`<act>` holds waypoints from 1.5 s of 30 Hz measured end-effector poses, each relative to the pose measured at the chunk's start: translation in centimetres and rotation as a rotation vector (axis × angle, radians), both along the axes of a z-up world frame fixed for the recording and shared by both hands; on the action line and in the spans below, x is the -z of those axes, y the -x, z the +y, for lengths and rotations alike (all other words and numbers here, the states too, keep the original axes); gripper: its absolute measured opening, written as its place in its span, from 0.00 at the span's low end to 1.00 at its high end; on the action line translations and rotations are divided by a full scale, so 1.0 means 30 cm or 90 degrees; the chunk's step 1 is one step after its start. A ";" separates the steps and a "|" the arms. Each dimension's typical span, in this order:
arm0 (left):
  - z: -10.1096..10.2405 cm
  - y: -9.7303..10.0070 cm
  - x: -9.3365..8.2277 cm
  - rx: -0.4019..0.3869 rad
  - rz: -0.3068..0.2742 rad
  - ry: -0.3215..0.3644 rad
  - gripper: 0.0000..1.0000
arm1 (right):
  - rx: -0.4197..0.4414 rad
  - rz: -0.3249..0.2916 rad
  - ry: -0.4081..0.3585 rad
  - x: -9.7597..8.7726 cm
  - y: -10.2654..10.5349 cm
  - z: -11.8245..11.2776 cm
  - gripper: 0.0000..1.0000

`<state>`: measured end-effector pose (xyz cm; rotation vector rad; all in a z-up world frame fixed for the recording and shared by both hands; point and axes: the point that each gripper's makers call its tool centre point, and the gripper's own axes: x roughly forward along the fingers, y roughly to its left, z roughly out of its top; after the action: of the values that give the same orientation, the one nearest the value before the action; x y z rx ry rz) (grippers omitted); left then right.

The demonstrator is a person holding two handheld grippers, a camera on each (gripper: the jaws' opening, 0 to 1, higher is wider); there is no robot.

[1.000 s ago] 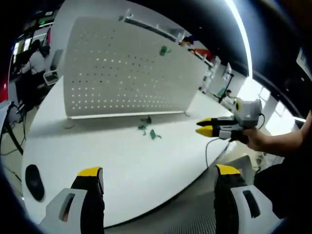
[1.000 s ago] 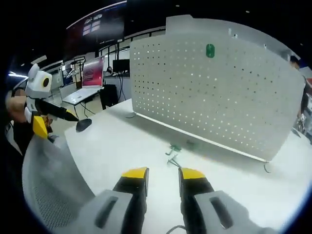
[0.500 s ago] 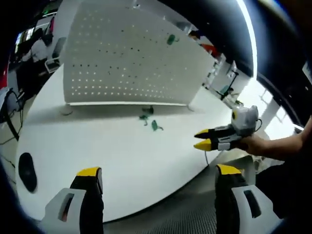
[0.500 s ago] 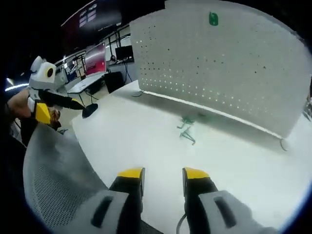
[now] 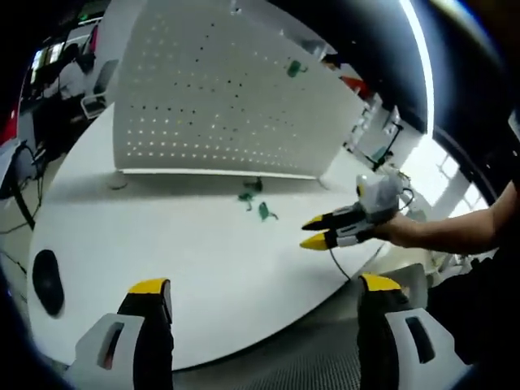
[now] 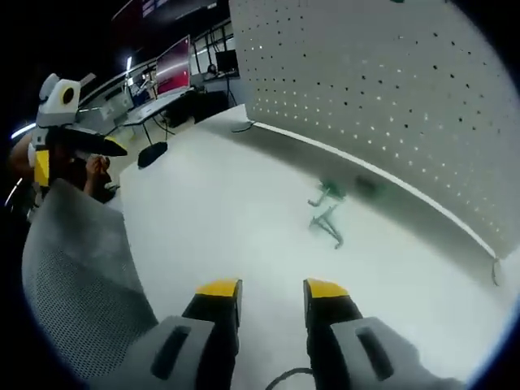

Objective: Insert the hook assembly into the mounting plate slot until the hook locks in place.

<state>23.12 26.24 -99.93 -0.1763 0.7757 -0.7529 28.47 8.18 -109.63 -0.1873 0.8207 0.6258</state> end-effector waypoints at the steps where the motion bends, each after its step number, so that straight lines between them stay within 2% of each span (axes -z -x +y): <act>1: -0.001 -0.003 0.000 -0.001 0.000 0.001 0.97 | -0.002 -0.002 0.003 0.002 -0.015 -0.001 0.27; 8: -0.032 -0.021 0.003 0.004 -0.001 0.011 0.96 | -0.003 -0.016 0.025 0.014 -0.125 -0.032 0.26; 11: -0.037 -0.023 0.004 0.005 0.000 0.014 0.97 | -0.015 -0.018 0.049 0.036 -0.161 -0.044 0.23; 18: -0.037 -0.030 0.007 0.002 0.003 0.023 0.97 | 0.011 -0.004 0.047 0.076 -0.230 -0.069 0.19; 22: -0.026 -0.039 0.006 -0.001 -0.003 0.024 0.96 | 0.004 0.001 0.062 0.098 -0.259 -0.077 0.19; 32: -0.010 -0.066 0.009 -0.007 -0.004 0.023 0.94 | -0.014 0.015 0.069 0.123 -0.288 -0.071 0.12; 37: -0.008 -0.081 0.008 -0.008 -0.004 0.026 0.93 | -0.016 0.020 0.070 0.129 -0.290 -0.072 0.04; 39: -0.009 -0.087 0.009 -0.007 -0.005 0.026 0.93 | -0.004 0.017 0.066 0.128 -0.289 -0.079 0.01; 41: -0.013 -0.091 0.011 -0.005 -0.005 0.026 0.93 | 0.014 0.032 0.056 0.132 -0.283 -0.079 0.01; 43: -0.016 -0.093 0.013 -0.001 -0.005 0.024 0.92 | 0.009 0.023 0.060 0.129 -0.281 -0.079 0.01; 44: -0.020 -0.092 0.014 0.003 -0.004 0.022 0.92 | 0.026 0.018 0.052 0.121 -0.282 -0.081 0.01; 45: -0.021 -0.094 0.014 0.004 -0.004 0.021 0.92 | 0.056 0.025 0.022 0.112 -0.282 -0.074 0.00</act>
<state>25.92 25.59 -100.34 -0.2012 0.7582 -0.7726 36.95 5.96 -112.99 -0.1692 0.8726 0.5337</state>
